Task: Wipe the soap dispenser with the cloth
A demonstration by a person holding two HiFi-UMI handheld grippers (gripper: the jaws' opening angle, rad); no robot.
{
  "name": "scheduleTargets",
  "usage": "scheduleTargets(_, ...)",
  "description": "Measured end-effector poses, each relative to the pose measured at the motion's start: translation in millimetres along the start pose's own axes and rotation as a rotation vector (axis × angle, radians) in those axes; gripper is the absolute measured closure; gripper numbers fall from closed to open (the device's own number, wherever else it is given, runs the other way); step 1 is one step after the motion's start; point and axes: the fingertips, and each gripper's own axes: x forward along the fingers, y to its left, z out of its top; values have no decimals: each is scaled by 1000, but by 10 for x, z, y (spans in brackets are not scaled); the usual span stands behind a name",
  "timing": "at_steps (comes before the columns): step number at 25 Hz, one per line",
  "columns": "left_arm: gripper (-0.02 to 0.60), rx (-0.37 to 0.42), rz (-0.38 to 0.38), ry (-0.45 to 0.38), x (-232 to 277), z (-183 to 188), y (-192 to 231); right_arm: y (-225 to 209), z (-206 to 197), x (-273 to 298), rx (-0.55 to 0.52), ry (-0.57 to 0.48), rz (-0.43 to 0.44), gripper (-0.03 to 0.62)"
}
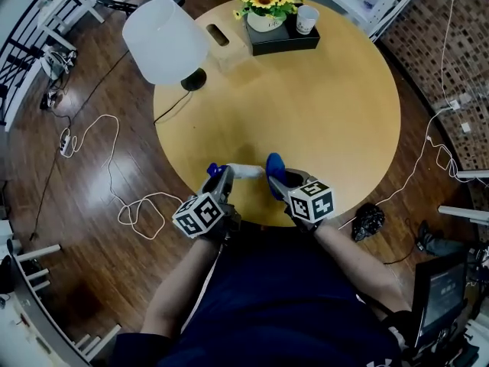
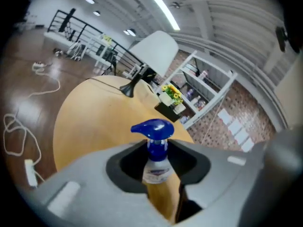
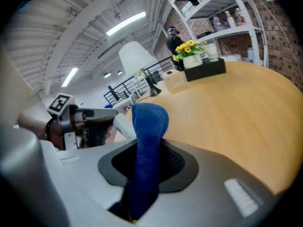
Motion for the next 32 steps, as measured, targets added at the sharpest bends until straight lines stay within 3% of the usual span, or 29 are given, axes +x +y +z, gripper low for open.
scheduleTargets(3,449,-151,-35,-25,-71,-19,171,476,263,225,-104,-11,104,493)
scheduleTargets(6,449,-205,-52,-46,-116,-48,236,847,368,444,-200,7,169,493)
scheduleTargets(11,449,-285,-49,-59,-155,-86,345,810,192,589,-258,59,110,493)
scheduleTargets(21,449,-241,-76,-42,-137,-91,306,42,-133,358,-52,115,-45,494)
scheduleTargets(24,449,-215,-83,-37,-137,-102,279,298,176,354,-20,46,31,494)
scheduleTargets(28,449,-157,-73,-39,-121,-136,262,836,497,501,-80,3,171,493)
scheduleTargets(32,449,-199,-87,-35,-101,-204,191,775,383,548,-76,23,159,494)
